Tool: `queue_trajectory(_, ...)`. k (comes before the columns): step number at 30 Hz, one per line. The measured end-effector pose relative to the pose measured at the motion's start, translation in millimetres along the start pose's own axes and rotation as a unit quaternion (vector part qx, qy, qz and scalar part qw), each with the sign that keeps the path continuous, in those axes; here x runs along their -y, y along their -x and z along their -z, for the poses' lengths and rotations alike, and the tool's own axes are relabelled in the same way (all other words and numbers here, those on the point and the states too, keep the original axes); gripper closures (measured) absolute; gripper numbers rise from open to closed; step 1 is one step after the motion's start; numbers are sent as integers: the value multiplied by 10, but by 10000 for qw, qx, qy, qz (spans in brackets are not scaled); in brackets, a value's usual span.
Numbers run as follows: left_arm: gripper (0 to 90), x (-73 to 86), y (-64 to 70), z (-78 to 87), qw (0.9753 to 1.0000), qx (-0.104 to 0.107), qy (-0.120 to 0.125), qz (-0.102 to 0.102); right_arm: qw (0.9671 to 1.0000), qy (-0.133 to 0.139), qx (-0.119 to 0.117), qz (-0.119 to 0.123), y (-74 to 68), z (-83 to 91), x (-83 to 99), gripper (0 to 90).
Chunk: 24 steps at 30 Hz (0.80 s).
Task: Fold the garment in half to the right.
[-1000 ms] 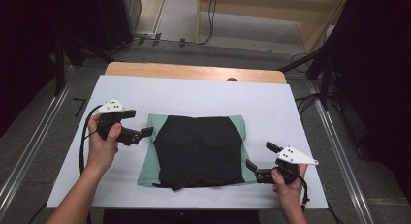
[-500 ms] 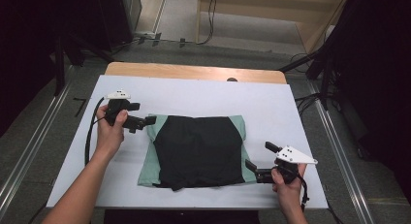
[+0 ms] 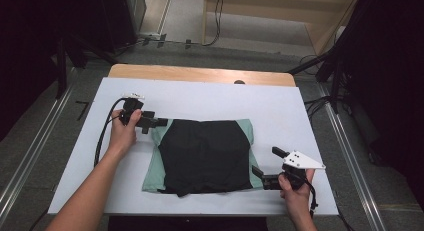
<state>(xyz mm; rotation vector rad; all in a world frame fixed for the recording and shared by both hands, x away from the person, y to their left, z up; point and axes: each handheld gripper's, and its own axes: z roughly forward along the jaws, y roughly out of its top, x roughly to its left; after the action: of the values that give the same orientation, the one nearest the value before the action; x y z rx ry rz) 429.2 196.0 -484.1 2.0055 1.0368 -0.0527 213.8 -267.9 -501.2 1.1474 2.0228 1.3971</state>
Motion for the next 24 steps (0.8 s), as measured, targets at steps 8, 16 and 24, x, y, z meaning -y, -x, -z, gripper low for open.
queue_trajectory(8, 154, 25, -16, -139, 9990, 108, -322, 303, 10000, -35, -2, 17, -7, -4, 2, 0)
queue_trajectory(16, 353, 26, -1, -174, 9977, 99, -495, 445, 10000, -59, -15, 29, -14, -10, 7, 0)
queue_trajectory(24, 767, -6, 107, -122, 9988, -32, -450, 193, 10000, -50, -12, 17, -11, -8, 5, 0)
